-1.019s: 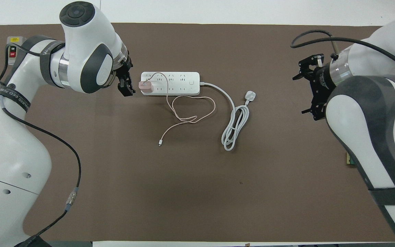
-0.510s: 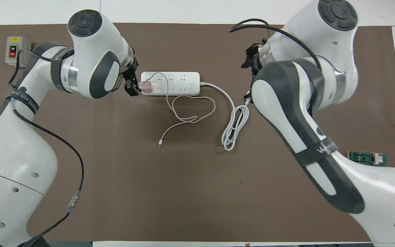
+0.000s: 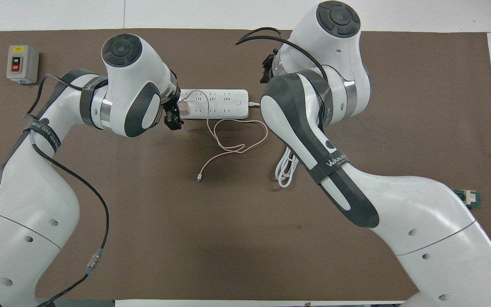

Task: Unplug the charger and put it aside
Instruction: 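Grasp the pink plug with the left gripper while the right gripper holds the strip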

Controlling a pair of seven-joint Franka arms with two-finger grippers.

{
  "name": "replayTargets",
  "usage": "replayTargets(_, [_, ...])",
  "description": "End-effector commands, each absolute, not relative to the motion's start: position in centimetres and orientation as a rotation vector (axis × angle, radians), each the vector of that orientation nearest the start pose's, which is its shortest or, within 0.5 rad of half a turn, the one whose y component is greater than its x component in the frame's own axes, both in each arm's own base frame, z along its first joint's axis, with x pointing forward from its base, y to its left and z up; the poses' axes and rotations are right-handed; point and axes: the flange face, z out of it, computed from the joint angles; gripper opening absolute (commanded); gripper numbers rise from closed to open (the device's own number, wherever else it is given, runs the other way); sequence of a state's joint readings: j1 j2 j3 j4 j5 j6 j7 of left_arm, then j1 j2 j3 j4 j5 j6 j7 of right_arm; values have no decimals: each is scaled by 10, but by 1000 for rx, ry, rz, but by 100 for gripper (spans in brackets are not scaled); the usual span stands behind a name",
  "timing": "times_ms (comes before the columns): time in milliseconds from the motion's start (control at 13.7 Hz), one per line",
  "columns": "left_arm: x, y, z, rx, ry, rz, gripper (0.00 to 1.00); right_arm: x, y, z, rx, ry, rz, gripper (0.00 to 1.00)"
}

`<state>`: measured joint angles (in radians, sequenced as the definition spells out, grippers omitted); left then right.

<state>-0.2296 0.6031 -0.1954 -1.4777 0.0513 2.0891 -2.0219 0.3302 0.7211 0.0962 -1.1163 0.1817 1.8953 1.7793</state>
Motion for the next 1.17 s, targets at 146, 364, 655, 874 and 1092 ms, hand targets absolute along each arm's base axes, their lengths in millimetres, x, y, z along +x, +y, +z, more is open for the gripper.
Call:
replayTargets(146, [650, -266, 339, 2138, 2238, -38, 62, 690, 335, 381, -2254, 1916, 290, 96])
replayTargets(364, [649, -268, 338, 2139, 2233, -40, 19, 693, 341, 367, -2197, 1932, 289, 96])
replayTargets(655, [650, -268, 339, 2134, 2225, -34, 0, 692, 364, 328, -2111, 2000, 293, 96])
replayTargets(874, [650, -268, 338, 2134, 2225, -35, 0, 695, 365, 314, -2045, 2050, 313, 96])
replayTargets(1092, [649, -269, 338, 2137, 2222, -33, 0, 699, 363, 314, -2024, 2059, 299, 96])
